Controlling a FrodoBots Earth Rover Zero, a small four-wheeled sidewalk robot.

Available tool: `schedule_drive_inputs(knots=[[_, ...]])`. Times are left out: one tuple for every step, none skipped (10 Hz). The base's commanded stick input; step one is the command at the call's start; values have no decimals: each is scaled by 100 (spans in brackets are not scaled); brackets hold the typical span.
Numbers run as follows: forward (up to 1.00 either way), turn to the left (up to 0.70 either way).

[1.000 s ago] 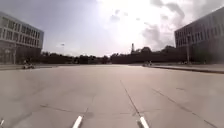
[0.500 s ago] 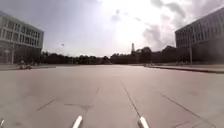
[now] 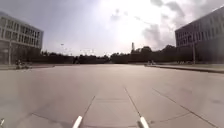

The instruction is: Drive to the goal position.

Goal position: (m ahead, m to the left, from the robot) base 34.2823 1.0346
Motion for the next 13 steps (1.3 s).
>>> schedule_drive_inputs(knots=[[100,19],[100,39],[100,23],[100,0],[100,1],[100,1],[100,1],[100,1],[100,-1],[100,-1],[100,-1],[100,-1],[100,0]])
